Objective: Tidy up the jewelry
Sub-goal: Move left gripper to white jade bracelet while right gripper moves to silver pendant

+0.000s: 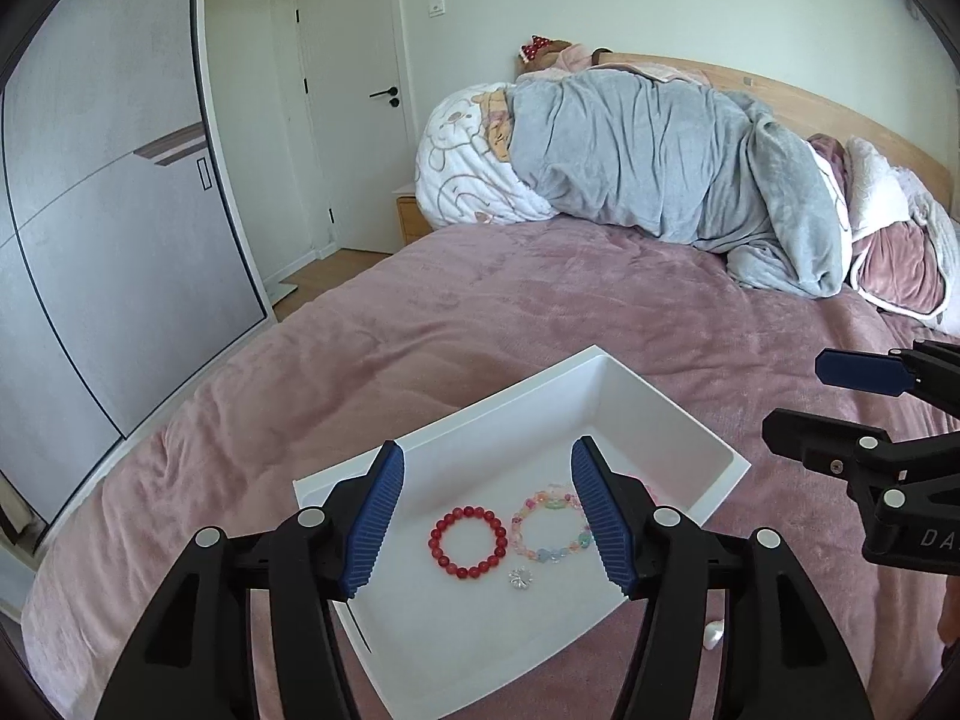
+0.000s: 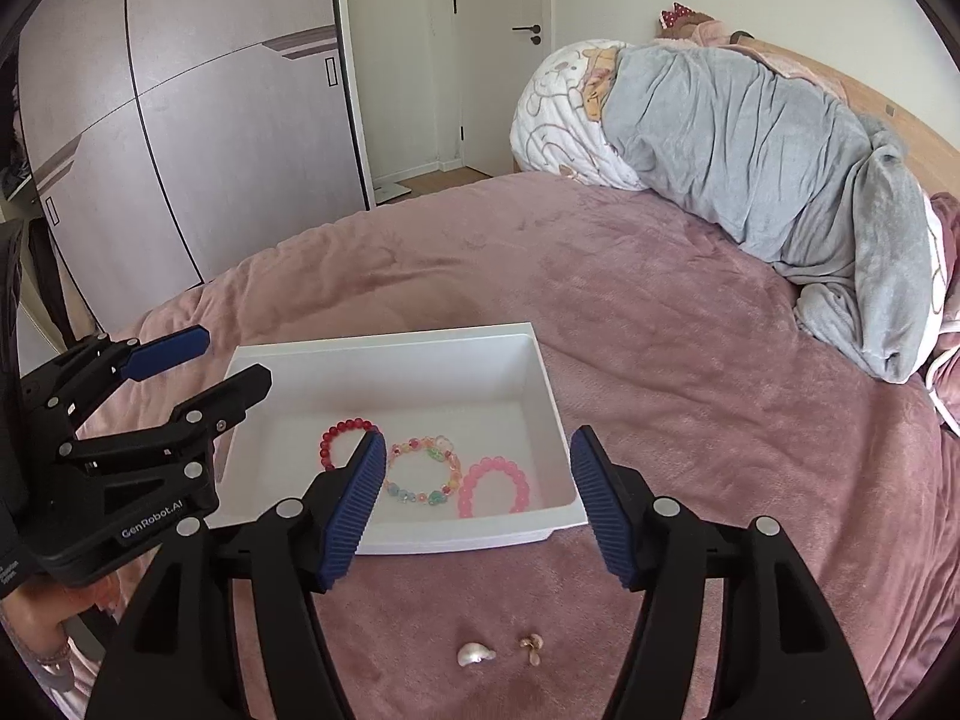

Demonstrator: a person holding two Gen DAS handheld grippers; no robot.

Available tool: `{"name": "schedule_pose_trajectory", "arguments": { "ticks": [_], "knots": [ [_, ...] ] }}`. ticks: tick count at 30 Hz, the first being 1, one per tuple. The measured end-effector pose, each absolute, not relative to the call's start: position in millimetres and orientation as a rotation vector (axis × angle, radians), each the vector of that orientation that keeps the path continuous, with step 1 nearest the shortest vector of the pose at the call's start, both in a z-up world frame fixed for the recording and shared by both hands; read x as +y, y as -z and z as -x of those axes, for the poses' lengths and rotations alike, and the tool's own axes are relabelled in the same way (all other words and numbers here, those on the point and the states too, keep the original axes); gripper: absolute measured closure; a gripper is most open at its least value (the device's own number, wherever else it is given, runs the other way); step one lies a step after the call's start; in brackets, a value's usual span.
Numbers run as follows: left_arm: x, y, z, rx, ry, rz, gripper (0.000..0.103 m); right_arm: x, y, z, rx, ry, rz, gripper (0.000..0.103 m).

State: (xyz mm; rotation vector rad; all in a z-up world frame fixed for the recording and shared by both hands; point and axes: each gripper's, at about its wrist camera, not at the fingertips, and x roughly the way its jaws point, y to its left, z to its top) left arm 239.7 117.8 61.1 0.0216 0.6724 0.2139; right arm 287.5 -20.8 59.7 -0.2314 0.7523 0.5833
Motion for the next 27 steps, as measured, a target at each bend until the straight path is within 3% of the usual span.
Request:
{"name": "schedule_pose_trajectory", "arguments": {
  "ticks": [3, 13, 27],
  "knots": [
    [109, -66, -221, 0.638, -0.203, -0.025, 0.040, -36, -67, -268, 0.707, -0.578, 0.243, 0.032],
    [67, -56, -159, 0.604, -0.111, -0.082, 0.033, -78, -65, -215, 0.627, -0.567, 0.255, 0.028],
    [-2, 15, -120, 0.704, 0.072, -0.133, 0.033, -136, 24, -193, 0.779, -0.524, 0.235, 0.028]
  ]
}}
